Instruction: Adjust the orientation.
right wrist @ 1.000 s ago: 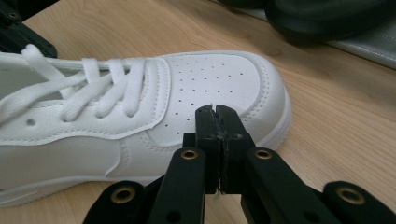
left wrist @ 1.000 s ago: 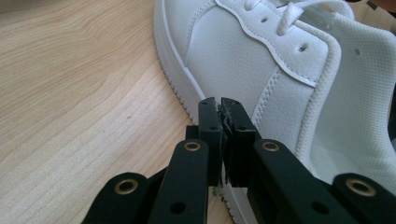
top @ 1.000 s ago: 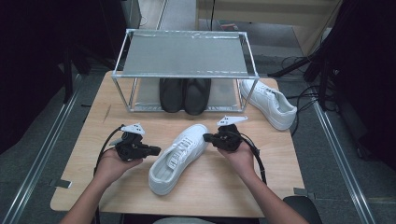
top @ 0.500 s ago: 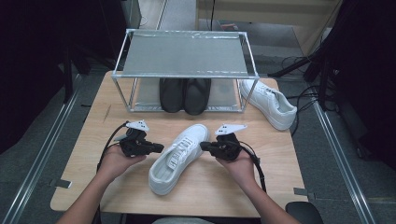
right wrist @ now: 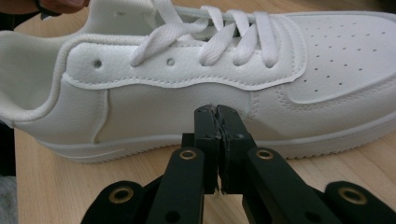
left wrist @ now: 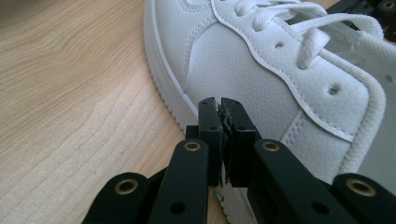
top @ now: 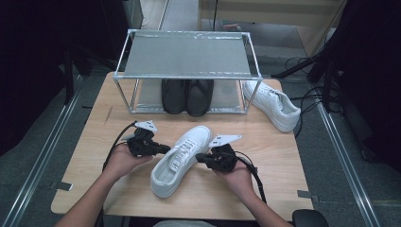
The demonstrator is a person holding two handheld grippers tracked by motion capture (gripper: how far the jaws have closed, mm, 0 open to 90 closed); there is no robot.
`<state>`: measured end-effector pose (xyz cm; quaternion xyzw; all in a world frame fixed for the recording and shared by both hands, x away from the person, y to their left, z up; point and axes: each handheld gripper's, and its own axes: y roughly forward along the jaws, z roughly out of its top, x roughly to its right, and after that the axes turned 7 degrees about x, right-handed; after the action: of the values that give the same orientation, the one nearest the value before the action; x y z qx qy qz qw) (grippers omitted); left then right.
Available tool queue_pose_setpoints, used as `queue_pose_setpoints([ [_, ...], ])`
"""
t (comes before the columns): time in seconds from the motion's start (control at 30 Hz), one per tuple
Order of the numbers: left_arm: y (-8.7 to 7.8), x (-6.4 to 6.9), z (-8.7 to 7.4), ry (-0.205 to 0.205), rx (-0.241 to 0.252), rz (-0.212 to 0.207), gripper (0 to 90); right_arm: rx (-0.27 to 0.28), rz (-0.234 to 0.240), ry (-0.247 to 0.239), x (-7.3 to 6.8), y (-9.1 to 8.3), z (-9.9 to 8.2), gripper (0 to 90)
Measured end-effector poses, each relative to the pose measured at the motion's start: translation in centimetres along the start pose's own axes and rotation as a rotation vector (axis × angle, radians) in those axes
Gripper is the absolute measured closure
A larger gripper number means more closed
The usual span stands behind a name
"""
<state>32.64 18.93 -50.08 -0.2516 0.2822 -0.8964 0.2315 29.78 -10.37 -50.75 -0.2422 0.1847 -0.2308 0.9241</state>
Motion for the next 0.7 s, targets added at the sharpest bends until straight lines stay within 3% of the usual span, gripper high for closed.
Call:
queue_pose_setpoints([
  [0.43,-0.1,0.5,-0.2,0.007,0.005,0.021,88.5,0.000,0.013,-0.012,0.2,0.5,0.1,88.3],
  [0.7,-0.5,1.0,-0.9,-0.014,0.017,0.038,88.8,0.007,0.015,-0.021,0.7,1.2,0.5,88.2],
])
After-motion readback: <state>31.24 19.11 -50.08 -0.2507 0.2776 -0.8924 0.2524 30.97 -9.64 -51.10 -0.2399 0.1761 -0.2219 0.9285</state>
